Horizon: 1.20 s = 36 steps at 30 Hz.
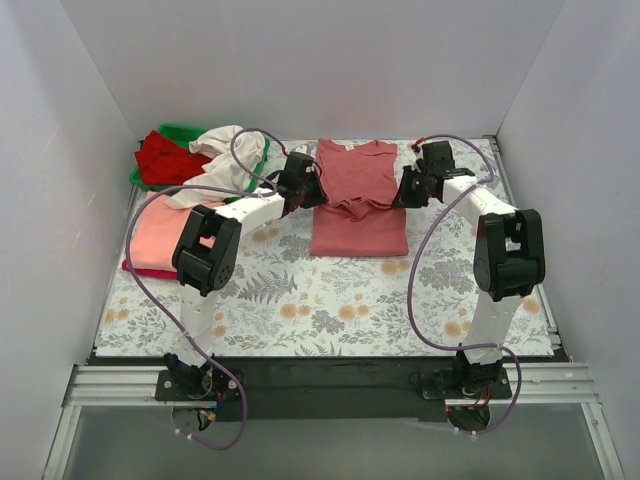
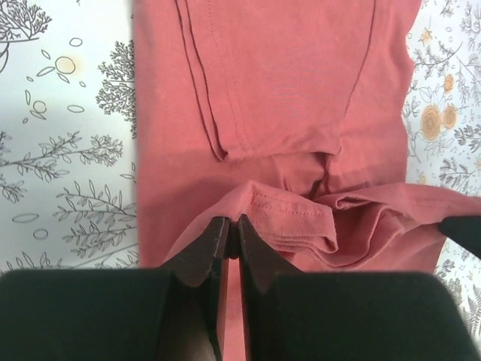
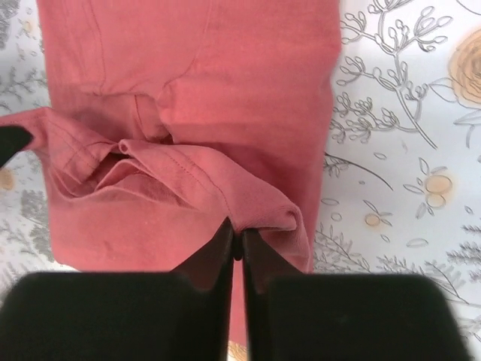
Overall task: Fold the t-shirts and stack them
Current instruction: Fold the tshirt
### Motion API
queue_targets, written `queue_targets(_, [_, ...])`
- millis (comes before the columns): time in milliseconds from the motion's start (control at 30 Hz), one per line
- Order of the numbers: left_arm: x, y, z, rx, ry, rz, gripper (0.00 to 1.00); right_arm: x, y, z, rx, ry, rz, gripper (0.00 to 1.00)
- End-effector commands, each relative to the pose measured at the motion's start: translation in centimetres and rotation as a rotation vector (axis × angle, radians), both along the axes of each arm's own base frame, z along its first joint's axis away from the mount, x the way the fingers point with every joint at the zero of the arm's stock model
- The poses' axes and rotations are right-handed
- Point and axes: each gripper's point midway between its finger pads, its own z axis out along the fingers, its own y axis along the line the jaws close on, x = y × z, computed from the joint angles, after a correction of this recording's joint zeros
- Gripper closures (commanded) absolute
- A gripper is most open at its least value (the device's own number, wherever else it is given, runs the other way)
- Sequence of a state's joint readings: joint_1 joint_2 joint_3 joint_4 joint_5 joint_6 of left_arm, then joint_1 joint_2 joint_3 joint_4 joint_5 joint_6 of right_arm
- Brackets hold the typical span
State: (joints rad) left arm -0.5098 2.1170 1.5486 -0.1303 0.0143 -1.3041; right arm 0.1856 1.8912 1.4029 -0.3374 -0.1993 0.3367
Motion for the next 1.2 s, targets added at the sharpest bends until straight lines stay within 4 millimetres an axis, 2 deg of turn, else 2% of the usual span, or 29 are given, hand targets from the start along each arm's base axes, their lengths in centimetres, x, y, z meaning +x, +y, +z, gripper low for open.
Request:
queue_targets(0, [1.0,-0.4,1.6,-0.018,-0.034,-0.036,0.93,2.5,1.0,2.4,0.092,-0.084,0.064,0.8])
queue_targets(33, [1.0,-0.5,1.6,-0.02,-0.035,-0.041,0.83,2.9,0.7,2.4,0.103,-0.084,0.064,0.77])
queue_targets(100, [1.1,-0.3,1.8,-0.018,-0.039,-0.039,0.76,3.2,0.5,2.6,0.108,-0.091,0.067,0.68])
queue_targets(133, [1.2,-0.2,2.7,-0.018,-0.057,-0.035,0.7,3.3,0.4,2.9,0.107,-0.102,0.075,0.56])
queue_targets(167, [1.2,-0.1,3.1,-0.014,-0.065,-0.033,0.51,3.3,0.2,3.1,0.105,-0.108,0.078,0.5])
queue_targets(200, [1.3,0.3,3.4,-0.002,-0.077,-0.018,0.39,3.3,0.1,3.4,0.099,-0.119,0.084,0.47])
queue_targets(233, [1.2,0.5,3.8,0.006,-0.088,-0.019,0.29,3.2,-0.1,4.3,0.098,-0.138,0.084,0.39])
queue_targets(267, [1.0,0.6,5.3,-0.004,-0.111,-0.018,0.21,2.7,-0.1,4.1,0.098,-0.132,0.086,0.33])
queue_targets(300, [1.0,1.4,5.3,0.018,-0.117,0.008,0.15,2.3,0.0,4.4,0.106,-0.139,0.096,0.31])
queue_targets(333, [0.7,1.7,5.5,0.019,-0.118,0.014,0.14,1.8,0.1,5.2,0.114,-0.157,0.104,0.28])
queue_targets(367, [0.3,1.9,7.3,0.003,-0.145,0.017,0.14,0.9,0.2,4.5,0.122,-0.141,0.108,0.25])
queue_targets(400, [-0.1,2.2,7.6,-0.001,-0.145,0.024,0.13,0.5,0.3,4.7,0.133,-0.152,0.116,0.25])
queue_targets(433, [-1.2,2.5,6.8,0.003,-0.123,0.019,0.12,-0.1,0.5,5.8,0.15,-0.175,0.132,0.21])
queue_targets(467, [-1.7,2.7,7.1,-0.014,-0.124,0.024,0.12,-0.6,0.7,5.8,0.159,-0.175,0.136,0.17])
queue_targets(500, [-2.5,2.9,8.1,-0.03,-0.135,0.022,0.12,-1.9,0.7,5.6,0.168,-0.17,0.141,0.12])
queue_targets(533, [-3.7,3.3,6.9,-0.029,-0.103,0.017,0.11,-2.5,0.8,5.4,0.171,-0.166,0.141,0.07])
queue_targets(567, [-4.4,3.6,7.9,-0.052,-0.117,0.026,0.11,-4.1,0.5,4.6,0.167,-0.148,0.132,0.02])
queue_targets(600, [-5.4,3.4,7.6,-0.071,-0.097,0.0,0.11,-4.8,0.3,4.2,0.166,-0.14,0.125,0.02])
queue_targets(633, [-7.0,3.7,5.8,-0.068,-0.051,-0.019,0.1,-5.7,0.1,3.6,0.162,-0.126,0.119,0.02])
queue_targets(700, [-8.4,4.1,5.7,-0.089,-0.034,-0.018,0.1,-8.0,-0.5,1.9,0.143,-0.088,0.098,0.02])
queue_targets(733, [-10.0,4.4,3.9,-0.084,0.011,-0.032,0.1,-8.7,-0.7,1.3,0.138,-0.073,0.093,0.02])
queue_targets(800, [-11.4,4.3,3.1,-0.105,0.046,-0.046,0.09,-9.9,-1.1,0.3,0.128,-0.047,0.072,0.02])
queue_targets(833, [-12.1,4.1,2.5,-0.115,0.066,-0.062,0.09,-10.8,-1.3,-0.9,0.122,-0.022,0.068,0.02])
queue_targets(867, [-13.0,4.4,1.3,-0.109,0.098,-0.062,0.09,-11.2,-1.4,-1.3,0.123,-0.01,0.062,0.02])
queue_targets(1033, [-14.2,4.2,-0.6,-0.117,0.146,-0.063,0.08,-11.9,-1.4,-2.8,0.125,0.021,0.053,0.05])
queue_targets(1133, [-14.1,4.5,-1.9,-0.102,0.163,-0.035,0.14,-11.7,-1.6,-3.5,0.12,0.038,0.034,0.1])
queue_targets(1167, [-14.0,4.5,-2.1,-0.1,0.167,-0.035,0.19,-11.8,-1.6,-4.0,0.12,0.049,0.032,0.15])
